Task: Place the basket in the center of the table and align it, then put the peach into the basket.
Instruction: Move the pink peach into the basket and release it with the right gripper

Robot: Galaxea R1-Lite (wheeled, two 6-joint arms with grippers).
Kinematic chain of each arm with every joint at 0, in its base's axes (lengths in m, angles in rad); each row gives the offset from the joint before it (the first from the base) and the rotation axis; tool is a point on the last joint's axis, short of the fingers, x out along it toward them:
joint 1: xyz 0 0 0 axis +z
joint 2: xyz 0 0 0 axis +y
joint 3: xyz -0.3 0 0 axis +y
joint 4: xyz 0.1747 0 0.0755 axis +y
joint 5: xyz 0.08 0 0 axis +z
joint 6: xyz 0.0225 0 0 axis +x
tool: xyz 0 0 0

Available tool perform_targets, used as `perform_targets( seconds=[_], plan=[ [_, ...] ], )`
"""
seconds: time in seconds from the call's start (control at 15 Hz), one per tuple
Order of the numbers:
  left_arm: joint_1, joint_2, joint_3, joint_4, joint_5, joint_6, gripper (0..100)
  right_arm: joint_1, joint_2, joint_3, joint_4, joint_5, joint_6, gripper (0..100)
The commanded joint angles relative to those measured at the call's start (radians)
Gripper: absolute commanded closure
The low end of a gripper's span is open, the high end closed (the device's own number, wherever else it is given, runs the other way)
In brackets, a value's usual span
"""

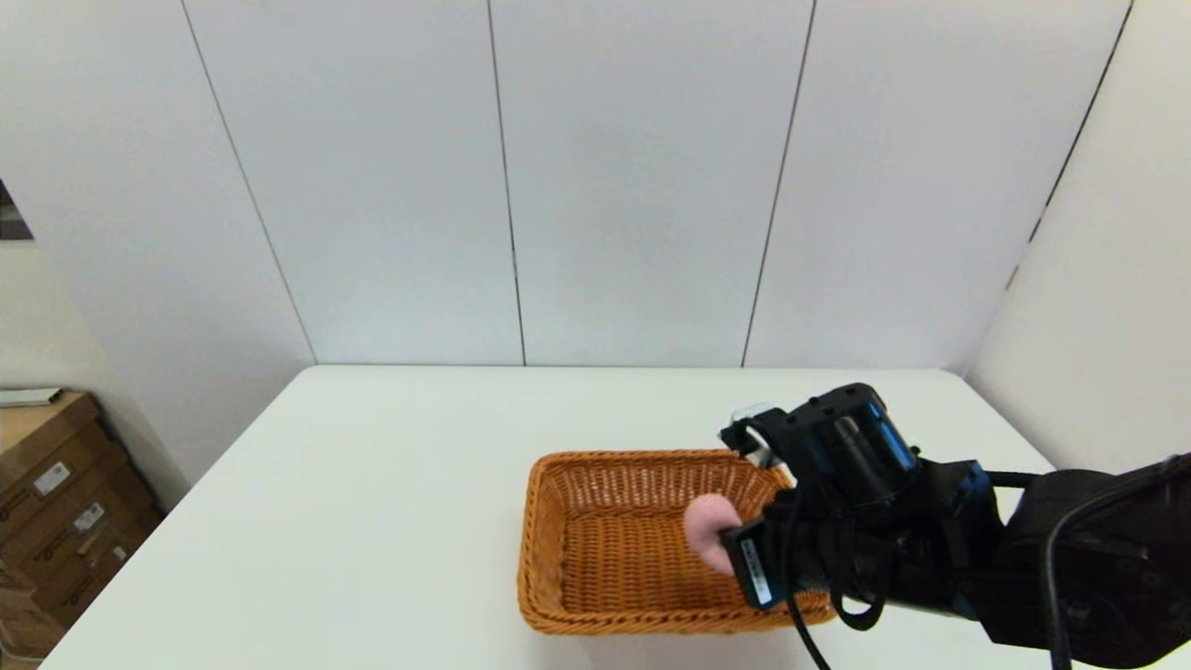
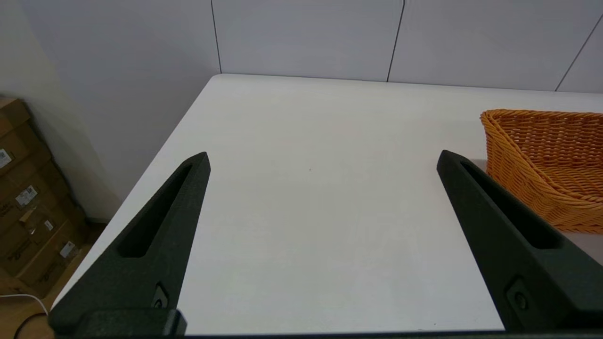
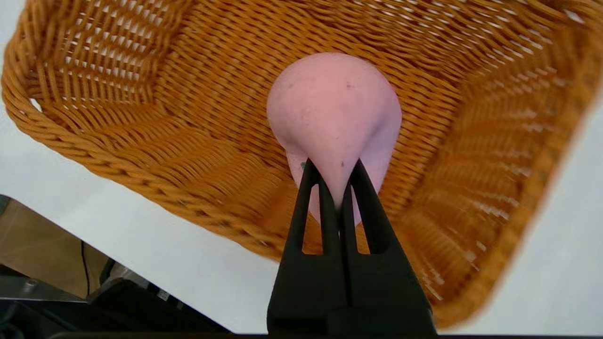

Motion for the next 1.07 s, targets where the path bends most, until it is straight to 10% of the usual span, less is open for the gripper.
perform_targets(
  seconds=[0.07, 1.07],
  plan=[
    [0.0, 0.0, 0.0, 0.0, 0.001, -0.001, 0, 0.02, 0.056, -0.04, 0.0, -0.001, -0.004, 100],
    [0.0, 0.0, 0.0, -0.002, 0.001, -0.01, 0, -0.008, -0.023, -0.107, 0.023, -0.129, 0.056, 100]
  ],
)
